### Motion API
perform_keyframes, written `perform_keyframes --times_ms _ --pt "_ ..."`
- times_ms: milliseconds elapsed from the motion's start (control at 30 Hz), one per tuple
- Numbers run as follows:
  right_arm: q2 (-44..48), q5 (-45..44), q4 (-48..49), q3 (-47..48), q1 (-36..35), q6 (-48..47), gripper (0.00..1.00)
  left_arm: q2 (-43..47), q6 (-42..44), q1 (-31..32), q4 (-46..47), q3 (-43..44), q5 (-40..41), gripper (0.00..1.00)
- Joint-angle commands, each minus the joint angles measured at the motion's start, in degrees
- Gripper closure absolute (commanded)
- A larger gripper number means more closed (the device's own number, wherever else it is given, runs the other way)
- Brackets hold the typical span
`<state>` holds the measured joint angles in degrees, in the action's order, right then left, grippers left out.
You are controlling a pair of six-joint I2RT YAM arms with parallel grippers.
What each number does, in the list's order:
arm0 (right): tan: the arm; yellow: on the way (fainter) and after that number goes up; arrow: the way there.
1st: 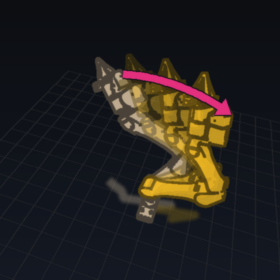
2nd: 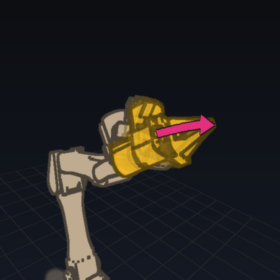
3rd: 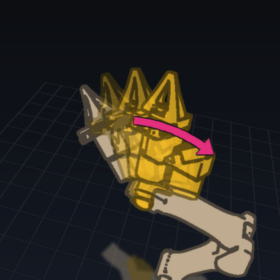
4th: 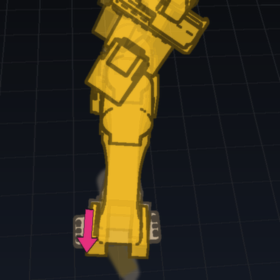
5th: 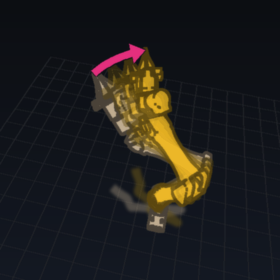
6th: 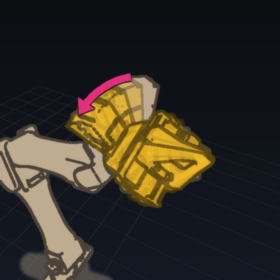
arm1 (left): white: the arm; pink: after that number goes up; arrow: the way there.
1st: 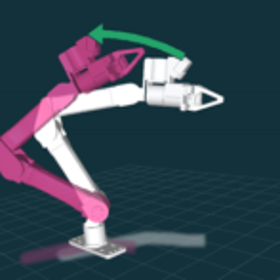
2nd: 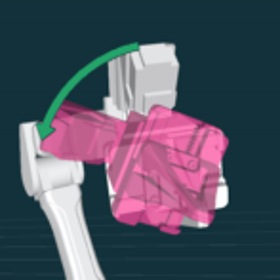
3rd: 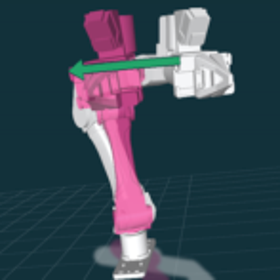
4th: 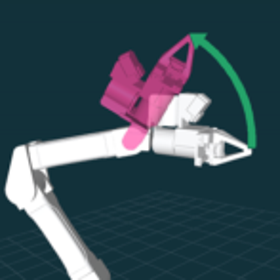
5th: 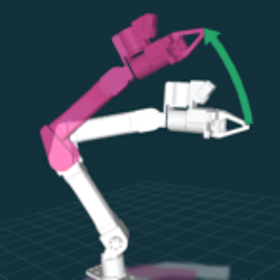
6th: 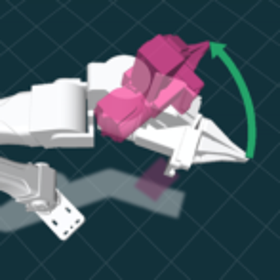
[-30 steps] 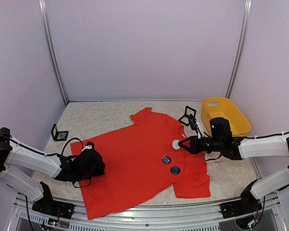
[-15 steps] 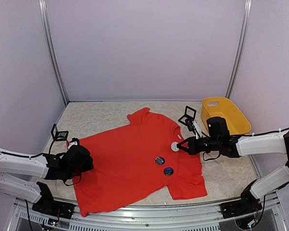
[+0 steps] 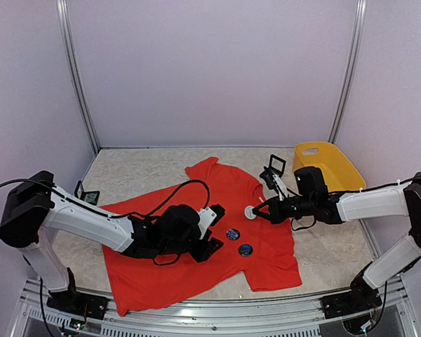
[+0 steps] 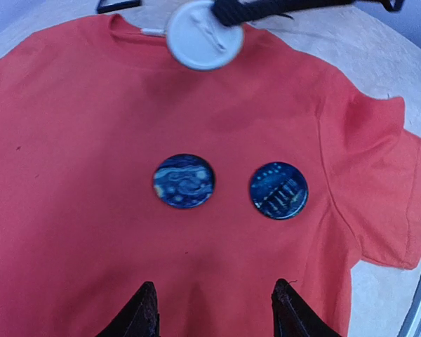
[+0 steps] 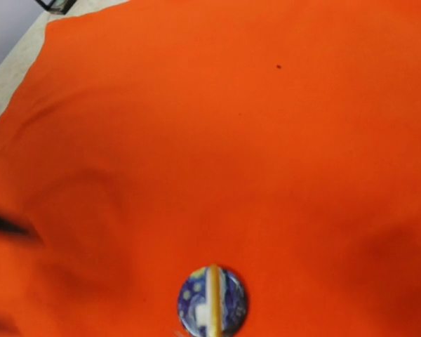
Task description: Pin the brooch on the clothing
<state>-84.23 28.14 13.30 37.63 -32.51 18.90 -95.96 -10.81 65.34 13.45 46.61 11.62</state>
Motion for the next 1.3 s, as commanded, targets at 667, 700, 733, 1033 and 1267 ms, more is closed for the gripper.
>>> perform_keyframes --times_ms 667,700,733,1033,1267 --pt "-2.6 -0.37 -3.81 3.03 -0.41 -8.51 1.0 -19.14 21.8 -0.3 -10.98 15.93 -9.72 0.41" --pt "-2.83 -0.17 -4.07 3.26 -0.43 -8.45 1.0 -19.63 21.7 -0.32 -11.22 16.07 -9.81 0.43" --pt "-2.99 0.07 -4.15 3.4 -0.46 -8.42 1.0 -19.92 21.59 -0.37 -11.08 15.76 -10.02 0.48" --pt "-2.15 0.81 -5.11 3.42 -1.65 -9.75 1.0 -18.91 20.49 -0.58 -11.8 14.29 -13.98 1.0" --pt "-2.51 1.21 -4.44 3.24 -3.07 -9.35 1.0 -12.45 18.9 -0.69 -2.8 9.62 -16.47 0.75"
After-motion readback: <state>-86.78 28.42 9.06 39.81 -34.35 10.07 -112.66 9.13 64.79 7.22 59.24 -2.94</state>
